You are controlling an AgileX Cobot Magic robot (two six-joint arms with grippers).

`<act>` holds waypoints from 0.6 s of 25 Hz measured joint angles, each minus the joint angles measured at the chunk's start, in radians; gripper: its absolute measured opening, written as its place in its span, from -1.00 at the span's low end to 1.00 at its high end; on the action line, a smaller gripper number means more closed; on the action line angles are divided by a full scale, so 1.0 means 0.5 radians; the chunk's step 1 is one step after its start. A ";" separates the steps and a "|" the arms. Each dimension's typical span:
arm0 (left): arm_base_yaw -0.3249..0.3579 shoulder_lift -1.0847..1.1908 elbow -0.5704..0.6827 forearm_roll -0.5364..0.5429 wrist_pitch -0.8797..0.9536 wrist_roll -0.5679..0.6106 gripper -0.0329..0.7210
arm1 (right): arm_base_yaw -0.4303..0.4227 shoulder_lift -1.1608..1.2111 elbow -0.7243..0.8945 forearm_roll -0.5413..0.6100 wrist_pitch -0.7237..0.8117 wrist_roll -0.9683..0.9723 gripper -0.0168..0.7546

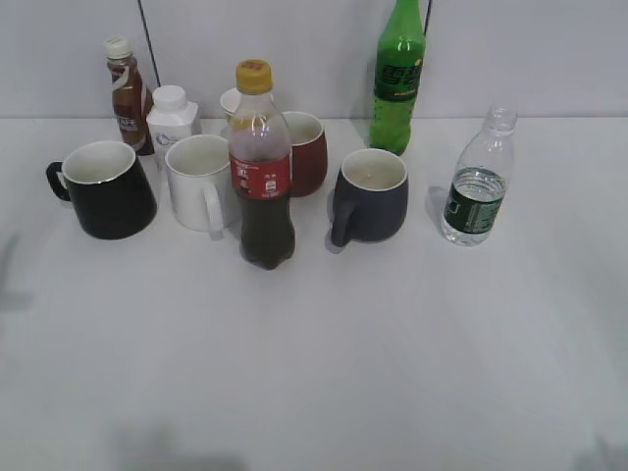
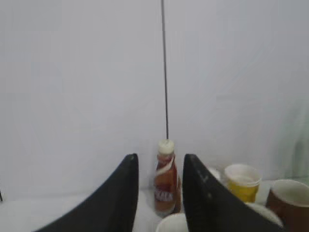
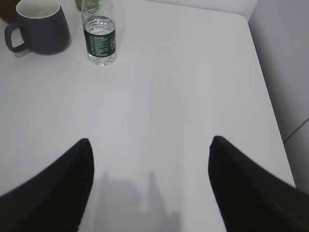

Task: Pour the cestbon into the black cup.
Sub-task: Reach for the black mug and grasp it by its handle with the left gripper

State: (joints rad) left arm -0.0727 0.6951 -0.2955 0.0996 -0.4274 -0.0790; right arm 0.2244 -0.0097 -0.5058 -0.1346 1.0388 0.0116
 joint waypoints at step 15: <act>0.675 2.346 -0.067 0.563 -1.514 0.054 -0.26 | 0.000 0.000 0.000 -0.002 0.000 0.002 0.52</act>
State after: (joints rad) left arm 0.2649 1.8681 -0.3288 0.3814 -1.1846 -0.0519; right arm 0.2244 -0.0097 -0.5058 -0.1357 1.0388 0.0126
